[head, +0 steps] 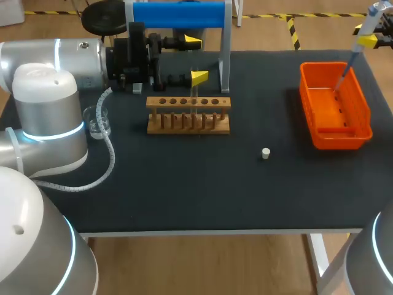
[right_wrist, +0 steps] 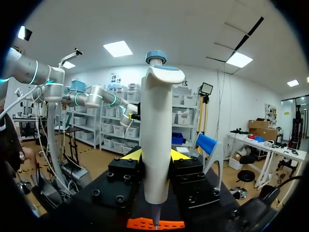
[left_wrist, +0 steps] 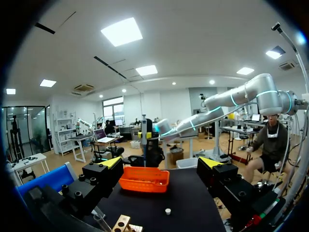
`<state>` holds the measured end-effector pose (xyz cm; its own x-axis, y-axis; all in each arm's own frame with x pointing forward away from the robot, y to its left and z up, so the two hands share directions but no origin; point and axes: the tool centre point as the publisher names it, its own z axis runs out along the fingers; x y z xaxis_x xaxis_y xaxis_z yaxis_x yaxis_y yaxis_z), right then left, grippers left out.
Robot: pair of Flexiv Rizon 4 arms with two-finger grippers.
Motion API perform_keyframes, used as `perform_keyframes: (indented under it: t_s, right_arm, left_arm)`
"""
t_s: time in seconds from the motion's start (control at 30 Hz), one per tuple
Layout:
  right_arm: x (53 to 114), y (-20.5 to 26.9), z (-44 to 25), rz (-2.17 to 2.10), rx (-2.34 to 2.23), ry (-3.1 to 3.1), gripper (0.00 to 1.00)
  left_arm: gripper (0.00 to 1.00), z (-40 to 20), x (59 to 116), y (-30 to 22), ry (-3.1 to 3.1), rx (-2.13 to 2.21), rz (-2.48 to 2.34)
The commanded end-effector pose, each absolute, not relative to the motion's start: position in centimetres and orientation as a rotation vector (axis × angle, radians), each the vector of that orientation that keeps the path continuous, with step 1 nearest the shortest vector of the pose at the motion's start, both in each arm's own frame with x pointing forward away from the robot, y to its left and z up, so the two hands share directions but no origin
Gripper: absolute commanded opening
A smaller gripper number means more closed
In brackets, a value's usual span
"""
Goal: Invert the test tube, pick up the pipette, mount the tip to pipette, aspirate from beaker and dispense into the tube, eject the tip, return the pipette, and cap with the stopper.
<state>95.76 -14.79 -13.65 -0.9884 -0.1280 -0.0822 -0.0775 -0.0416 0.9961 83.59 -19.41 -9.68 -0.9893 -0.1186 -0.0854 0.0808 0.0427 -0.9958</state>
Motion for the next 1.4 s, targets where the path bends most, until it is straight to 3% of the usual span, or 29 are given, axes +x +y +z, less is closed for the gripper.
perform_keyframes:
  t_s: [0.03, 1.4]
  right_arm:
    - [96.4, -15.8, -14.0, -2.204, 0.277, -2.112, 0.00]
    - [96.0, -17.0, -15.5, -2.189, 0.234, -2.168, 0.00]
  left_arm:
    - [1.00, -9.8, 83.6, -19.5, 2.155, -0.040, -2.080]
    - [1.00, -9.8, 83.6, -19.5, 2.155, -0.040, -2.080]
